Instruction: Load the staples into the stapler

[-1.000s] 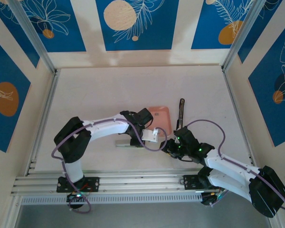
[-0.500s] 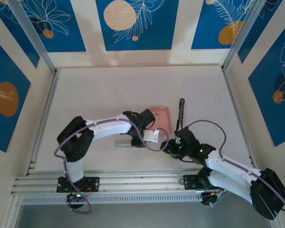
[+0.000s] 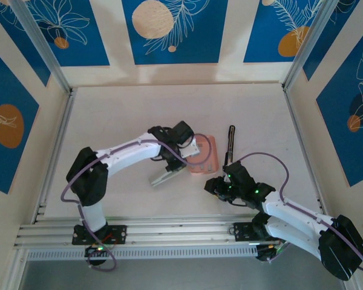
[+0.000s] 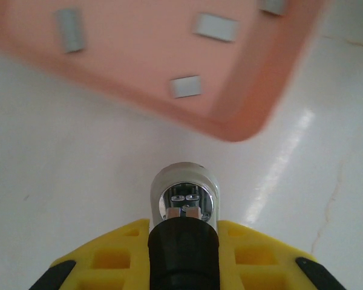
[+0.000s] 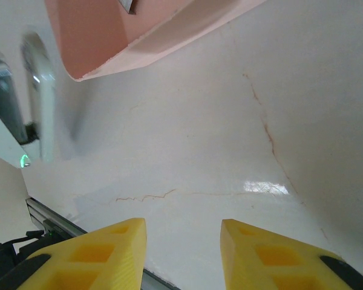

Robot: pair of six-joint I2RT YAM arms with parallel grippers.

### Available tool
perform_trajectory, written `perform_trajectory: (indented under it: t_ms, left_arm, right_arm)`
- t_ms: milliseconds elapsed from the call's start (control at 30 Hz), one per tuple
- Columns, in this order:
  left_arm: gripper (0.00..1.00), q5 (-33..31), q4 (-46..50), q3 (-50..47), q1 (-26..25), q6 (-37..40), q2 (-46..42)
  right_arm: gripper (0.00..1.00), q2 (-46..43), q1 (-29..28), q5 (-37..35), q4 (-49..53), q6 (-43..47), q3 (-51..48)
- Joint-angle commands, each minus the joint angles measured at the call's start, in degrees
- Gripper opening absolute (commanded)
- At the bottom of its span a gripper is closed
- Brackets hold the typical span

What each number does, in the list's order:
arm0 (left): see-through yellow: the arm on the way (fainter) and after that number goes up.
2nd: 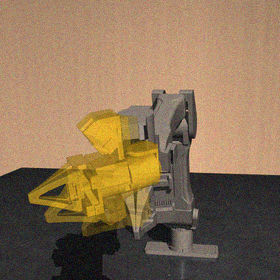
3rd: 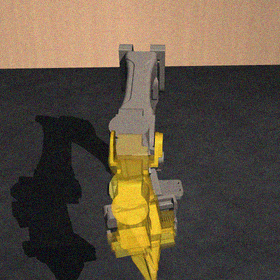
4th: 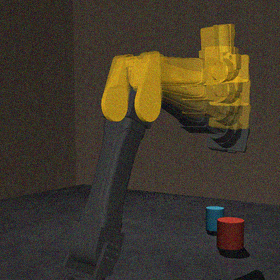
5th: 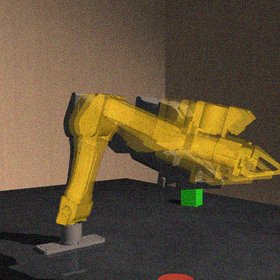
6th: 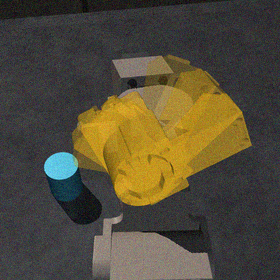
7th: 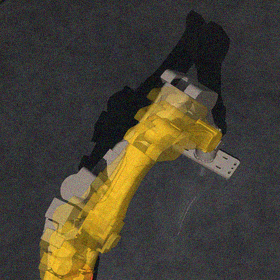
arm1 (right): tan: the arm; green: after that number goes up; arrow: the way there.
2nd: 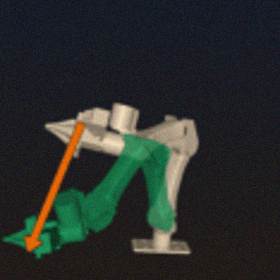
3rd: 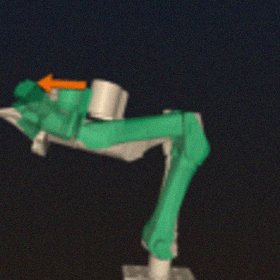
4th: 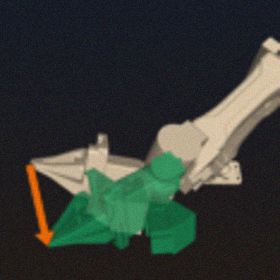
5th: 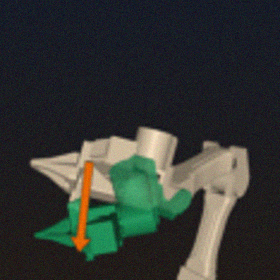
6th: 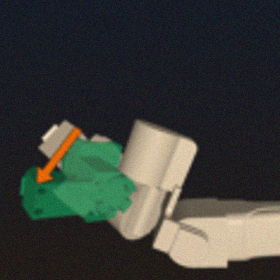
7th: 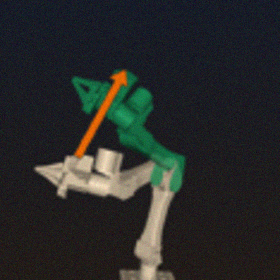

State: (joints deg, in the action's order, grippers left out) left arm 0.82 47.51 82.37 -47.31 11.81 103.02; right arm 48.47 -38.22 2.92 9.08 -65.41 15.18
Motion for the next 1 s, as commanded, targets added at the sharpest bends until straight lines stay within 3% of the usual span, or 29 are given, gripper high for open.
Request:
perform_trajectory:
  t_ms: [0,200,500,967]
  left_arm:
    - [0.00,-1.78,3.40,3.55,5.13,-11.73,-2.12]
    - [0.00,6.55,-3.75,3.81,13.16,-22.98,-0.75]
    - [0.00,-1.30,-4.97,9.84,15.81,-32.52,5.73]
    - [0.00,-6.39,5.01,25.33,19.05,-37.38,17.42]
  right_arm:
    - [0.38,-0.66,0.34,-0.10,0.50,1.07,-0.32]
    - [0.38,-0.75,0.38,-0.09,0.68,1.24,-0.08]
    - [0.38,-0.79,0.91,-0.19,1.39,1.77,0.20]
    - [0.38,-0.77,1.83,0.16,1.66,1.87,-0.33]
